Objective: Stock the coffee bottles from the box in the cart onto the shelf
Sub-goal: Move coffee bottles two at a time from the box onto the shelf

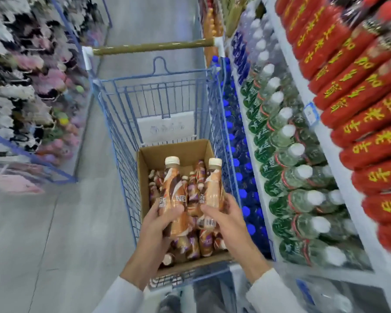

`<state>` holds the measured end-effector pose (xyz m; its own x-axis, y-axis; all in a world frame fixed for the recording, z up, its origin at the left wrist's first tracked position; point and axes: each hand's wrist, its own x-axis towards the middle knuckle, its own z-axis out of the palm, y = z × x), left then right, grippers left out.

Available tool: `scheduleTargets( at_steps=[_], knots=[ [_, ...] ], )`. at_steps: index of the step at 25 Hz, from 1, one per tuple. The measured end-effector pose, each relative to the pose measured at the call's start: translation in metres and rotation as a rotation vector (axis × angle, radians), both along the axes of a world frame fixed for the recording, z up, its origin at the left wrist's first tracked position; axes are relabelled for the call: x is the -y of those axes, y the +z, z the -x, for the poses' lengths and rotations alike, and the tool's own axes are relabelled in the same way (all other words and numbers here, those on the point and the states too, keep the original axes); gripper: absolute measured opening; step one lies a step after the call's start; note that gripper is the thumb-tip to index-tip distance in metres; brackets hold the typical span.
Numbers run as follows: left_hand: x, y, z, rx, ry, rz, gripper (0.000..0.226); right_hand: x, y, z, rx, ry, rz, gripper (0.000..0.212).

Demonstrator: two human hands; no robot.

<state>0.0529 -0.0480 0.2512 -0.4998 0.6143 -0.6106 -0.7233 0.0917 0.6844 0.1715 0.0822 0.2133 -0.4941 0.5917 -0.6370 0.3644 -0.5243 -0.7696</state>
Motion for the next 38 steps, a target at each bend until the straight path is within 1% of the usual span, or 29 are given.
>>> scheduleTargets(
  at_steps=[2, 4, 6, 8, 10, 11, 13, 17, 20, 23, 25, 27, 32, 35, 38],
  knots=[
    [0.000, 0.012, -0.009, -0.030, -0.083, -0.011, 0.055, 0.014, 0.033, -0.025, -0.022, -0.092, -0.081, 0.076],
    [-0.002, 0.027, -0.024, -0.063, -0.165, -0.034, 0.051, 0.028, 0.062, -0.046, -0.036, -0.190, -0.117, 0.061],
    [-0.006, 0.043, -0.047, -0.084, -0.267, -0.072, 0.054, 0.041, 0.088, -0.071, -0.059, -0.313, -0.165, 0.057],
    [-0.014, 0.058, -0.074, -0.083, -0.366, -0.106, 0.059, 0.054, 0.111, -0.100, -0.060, -0.410, -0.264, 0.054],
    [-0.023, 0.071, -0.103, -0.119, -0.482, -0.162, 0.045, 0.065, 0.134, -0.132, -0.079, -0.521, -0.335, 0.052],
    [-0.027, 0.079, -0.119, -0.132, -0.538, -0.189, 0.041, 0.069, 0.141, -0.152, -0.088, -0.569, -0.356, 0.052],
    [-0.035, 0.094, -0.155, -0.143, -0.657, -0.226, 0.041, 0.082, 0.160, -0.191, -0.091, -0.653, -0.394, 0.053],
    [-0.045, 0.117, -0.238, -0.160, -0.845, -0.290, 0.055, 0.115, 0.182, -0.275, -0.077, -0.891, -0.503, 0.052],
    [-0.041, 0.141, -0.313, -0.176, -1.002, -0.355, 0.057, 0.145, 0.199, -0.342, -0.042, -1.047, -0.603, 0.051],
    [-0.031, 0.166, -0.390, -0.192, -1.122, -0.442, 0.048, 0.177, 0.223, -0.412, -0.006, -1.154, -0.703, 0.054],
    [-0.024, 0.183, -0.435, -0.202, -1.187, -0.501, 0.046, 0.195, 0.239, -0.452, 0.002, -1.189, -0.756, 0.056],
    [-0.021, 0.200, -0.475, -0.235, -1.230, -0.563, 0.046, 0.207, 0.254, -0.489, 0.012, -1.221, -0.813, 0.056],
    [-0.029, 0.250, -0.553, -0.407, -1.265, -0.738, 0.056, 0.209, 0.288, -0.565, 0.103, -1.276, -0.936, 0.062],
    [-0.046, 0.277, -0.588, -0.528, -1.281, -0.843, 0.051, 0.197, 0.306, -0.598, 0.174, -1.302, -1.020, 0.067],
    [-0.067, 0.289, -0.619, -0.693, -1.295, -0.914, 0.047, 0.179, 0.315, -0.624, 0.266, -1.311, -1.072, 0.068]
  ],
)
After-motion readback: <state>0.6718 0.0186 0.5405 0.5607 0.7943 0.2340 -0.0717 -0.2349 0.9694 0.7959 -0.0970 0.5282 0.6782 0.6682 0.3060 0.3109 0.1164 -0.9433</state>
